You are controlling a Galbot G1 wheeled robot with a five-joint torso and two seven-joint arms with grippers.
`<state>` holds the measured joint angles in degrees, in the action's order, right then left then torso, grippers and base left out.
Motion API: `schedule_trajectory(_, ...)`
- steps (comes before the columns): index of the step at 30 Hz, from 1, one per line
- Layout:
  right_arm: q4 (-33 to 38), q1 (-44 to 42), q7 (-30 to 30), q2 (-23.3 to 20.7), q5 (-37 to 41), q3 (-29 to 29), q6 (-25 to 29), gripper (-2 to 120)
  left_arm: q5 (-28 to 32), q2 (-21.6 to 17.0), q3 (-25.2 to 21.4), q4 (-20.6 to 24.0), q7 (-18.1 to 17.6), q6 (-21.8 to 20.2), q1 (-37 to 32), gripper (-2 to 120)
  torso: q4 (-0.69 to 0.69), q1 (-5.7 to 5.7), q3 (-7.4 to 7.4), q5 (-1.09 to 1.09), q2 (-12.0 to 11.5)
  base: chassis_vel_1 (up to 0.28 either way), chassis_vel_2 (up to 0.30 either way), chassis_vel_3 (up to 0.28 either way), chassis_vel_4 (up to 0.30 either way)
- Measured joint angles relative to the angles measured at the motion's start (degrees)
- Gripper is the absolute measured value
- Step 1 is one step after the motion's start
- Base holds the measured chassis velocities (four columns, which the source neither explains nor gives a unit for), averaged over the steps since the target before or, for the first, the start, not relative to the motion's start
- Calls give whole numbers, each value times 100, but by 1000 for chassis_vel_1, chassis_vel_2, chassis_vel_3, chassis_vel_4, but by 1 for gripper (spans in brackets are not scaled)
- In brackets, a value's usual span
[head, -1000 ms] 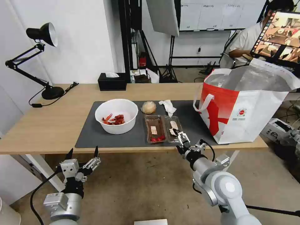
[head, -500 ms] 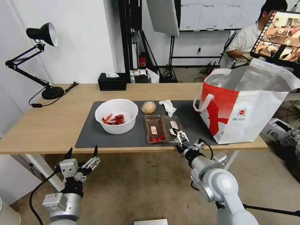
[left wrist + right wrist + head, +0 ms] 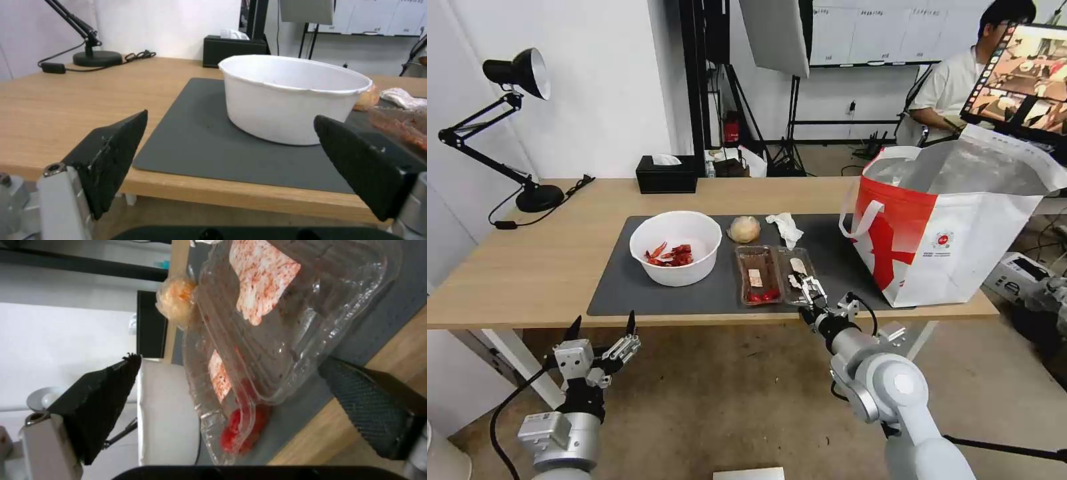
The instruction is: Pick up the trash from the table and place it into the takeout bag.
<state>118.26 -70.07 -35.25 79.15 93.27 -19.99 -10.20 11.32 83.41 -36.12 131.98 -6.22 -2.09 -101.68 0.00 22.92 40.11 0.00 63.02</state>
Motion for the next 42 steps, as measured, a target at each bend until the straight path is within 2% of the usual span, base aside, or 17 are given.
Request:
schedule_trajectory(13,65,121,182,-9,-140,-39,27,100,0,-2,0,-5,1,1,14,100,0,0,0,0,0,0,0,0,0)
schedule_trajectory(20,391,292,621,-343,-445,-59,-29,100,20,-38,-26,-26,0,3,41,100,0,0,0,0,0,0,0,0,0)
schedule_trajectory(25,392,474,662,-448,-425,45,-128,100,28,-47,-47,-33,0,3,49,100,0,0,0,0,0,0,0,0,0)
schedule_trajectory(37,-322,1191,521,-247,-204,686,-439,100,38,-47,-130,-49,-6,13,44,100,0,0,0,-1,0,0,0,0,0)
schedule_trajectory(39,-731,1522,-17,-26,-34,907,-786,100,39,-32,-143,-64,-39,15,46,100,1,0,1,-1,-1,0,0,0,0)
schedule_trajectory(42,-750,1535,-59,47,-31,993,-799,100,139,-90,-174,-35,-55,9,60,100,0,0,0,-1,0,0,0,0,0)
